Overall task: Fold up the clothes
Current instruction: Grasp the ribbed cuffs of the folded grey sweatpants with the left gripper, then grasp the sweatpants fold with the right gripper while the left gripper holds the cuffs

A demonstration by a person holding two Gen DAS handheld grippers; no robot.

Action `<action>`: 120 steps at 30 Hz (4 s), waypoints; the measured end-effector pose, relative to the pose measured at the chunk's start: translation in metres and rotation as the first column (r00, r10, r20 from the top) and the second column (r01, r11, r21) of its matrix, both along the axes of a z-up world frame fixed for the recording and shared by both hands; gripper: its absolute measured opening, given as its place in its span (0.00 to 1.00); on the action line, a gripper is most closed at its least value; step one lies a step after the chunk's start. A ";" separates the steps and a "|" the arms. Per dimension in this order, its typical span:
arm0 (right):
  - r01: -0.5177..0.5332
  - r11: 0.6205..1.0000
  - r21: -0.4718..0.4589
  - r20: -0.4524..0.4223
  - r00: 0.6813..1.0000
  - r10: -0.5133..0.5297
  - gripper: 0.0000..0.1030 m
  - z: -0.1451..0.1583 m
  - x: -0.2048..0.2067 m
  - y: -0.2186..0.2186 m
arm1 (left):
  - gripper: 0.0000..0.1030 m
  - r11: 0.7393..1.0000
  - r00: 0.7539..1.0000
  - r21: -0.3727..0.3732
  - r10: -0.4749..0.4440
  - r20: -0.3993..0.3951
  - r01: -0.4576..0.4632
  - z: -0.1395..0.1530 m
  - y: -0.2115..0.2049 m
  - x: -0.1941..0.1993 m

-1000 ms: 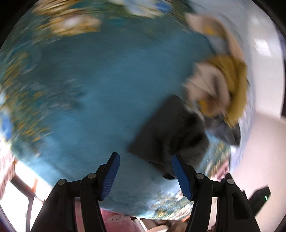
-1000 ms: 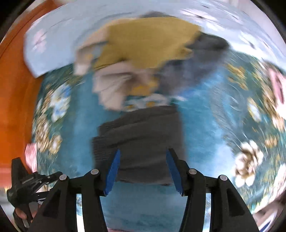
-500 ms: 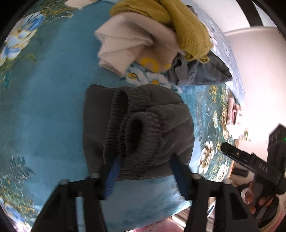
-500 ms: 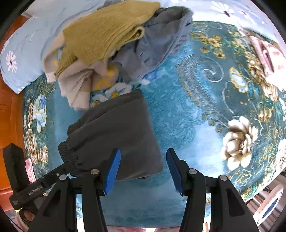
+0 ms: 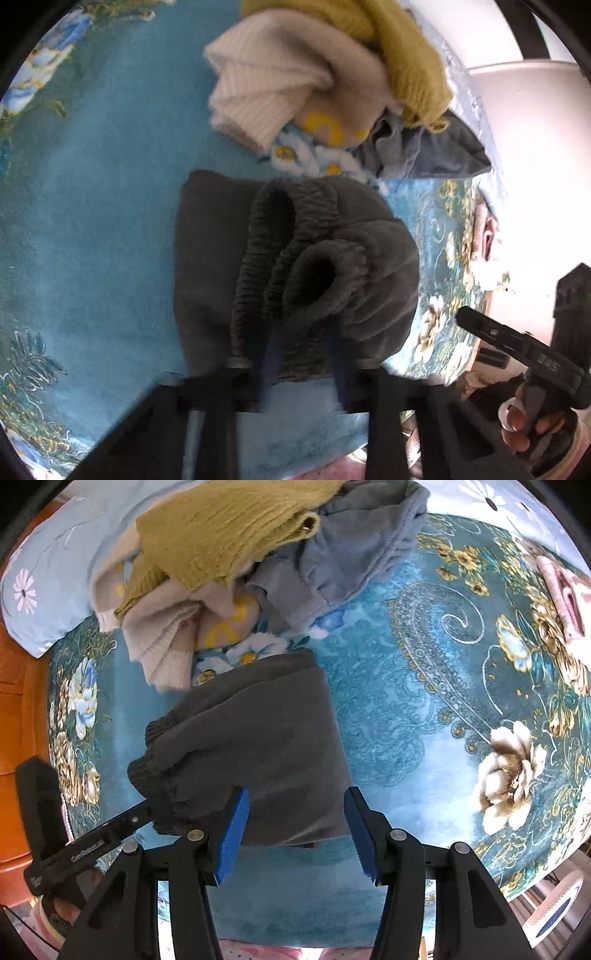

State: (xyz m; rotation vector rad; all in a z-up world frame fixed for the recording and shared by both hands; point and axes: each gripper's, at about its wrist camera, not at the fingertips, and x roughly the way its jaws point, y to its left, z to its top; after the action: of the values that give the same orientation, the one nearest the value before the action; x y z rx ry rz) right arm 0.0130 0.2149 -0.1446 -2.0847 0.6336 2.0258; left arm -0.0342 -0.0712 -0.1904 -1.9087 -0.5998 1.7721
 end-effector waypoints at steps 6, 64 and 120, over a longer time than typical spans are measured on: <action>-0.039 0.998 -0.051 -0.021 0.999 0.038 0.53 -0.002 -0.004 -0.016 | 0.08 0.997 0.997 0.040 0.072 -0.002 -0.071 0.008 -0.020 0.001; -0.064 0.991 -0.120 0.075 0.994 0.073 0.56 -0.071 -0.013 -0.040 | 0.59 0.962 0.941 0.026 0.261 0.214 -0.273 -0.064 -0.072 -0.027; -0.093 0.970 -0.223 0.042 0.994 0.105 0.58 -0.100 -0.051 -0.091 | 0.09 0.960 0.924 -0.130 0.274 0.267 -0.247 -0.102 -0.046 0.006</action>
State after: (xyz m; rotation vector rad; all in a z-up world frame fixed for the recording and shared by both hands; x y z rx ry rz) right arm -0.0385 0.1238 -0.2443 -2.3303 0.7937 2.0258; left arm -0.0279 -0.1173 -0.2925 -2.2590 -0.9252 1.7182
